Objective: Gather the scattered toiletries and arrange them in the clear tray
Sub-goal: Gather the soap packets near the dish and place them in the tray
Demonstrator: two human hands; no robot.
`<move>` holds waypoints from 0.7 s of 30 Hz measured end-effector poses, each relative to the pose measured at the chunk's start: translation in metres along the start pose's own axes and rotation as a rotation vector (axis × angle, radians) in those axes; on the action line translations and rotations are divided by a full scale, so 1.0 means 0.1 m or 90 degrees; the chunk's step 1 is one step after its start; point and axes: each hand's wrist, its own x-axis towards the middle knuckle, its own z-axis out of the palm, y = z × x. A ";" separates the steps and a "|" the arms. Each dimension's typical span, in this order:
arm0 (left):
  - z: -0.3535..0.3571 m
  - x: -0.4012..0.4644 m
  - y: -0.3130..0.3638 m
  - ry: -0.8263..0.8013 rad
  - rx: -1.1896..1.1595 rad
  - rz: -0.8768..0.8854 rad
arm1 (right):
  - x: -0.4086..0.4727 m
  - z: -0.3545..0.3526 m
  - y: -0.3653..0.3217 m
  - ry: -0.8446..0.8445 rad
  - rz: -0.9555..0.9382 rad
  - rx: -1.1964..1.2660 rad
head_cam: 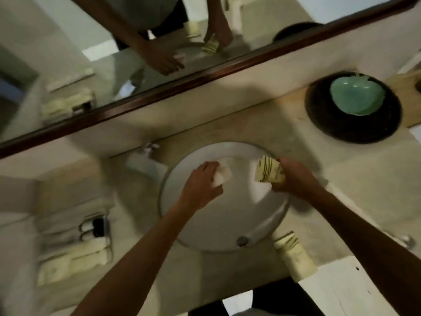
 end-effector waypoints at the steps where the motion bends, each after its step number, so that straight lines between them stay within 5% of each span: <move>1: -0.13 -0.27 -0.23 -0.003 0.001 -0.025 | -0.07 0.16 -0.31 -0.013 -0.037 0.009; 11: -1.40 -2.48 -2.58 0.011 0.106 -0.205 | -0.64 1.96 -3.02 -0.200 -0.243 -0.002; 21: -1.72 -2.71 -3.60 -0.028 0.223 -0.154 | -0.68 2.71 -4.36 -0.205 -0.293 -0.135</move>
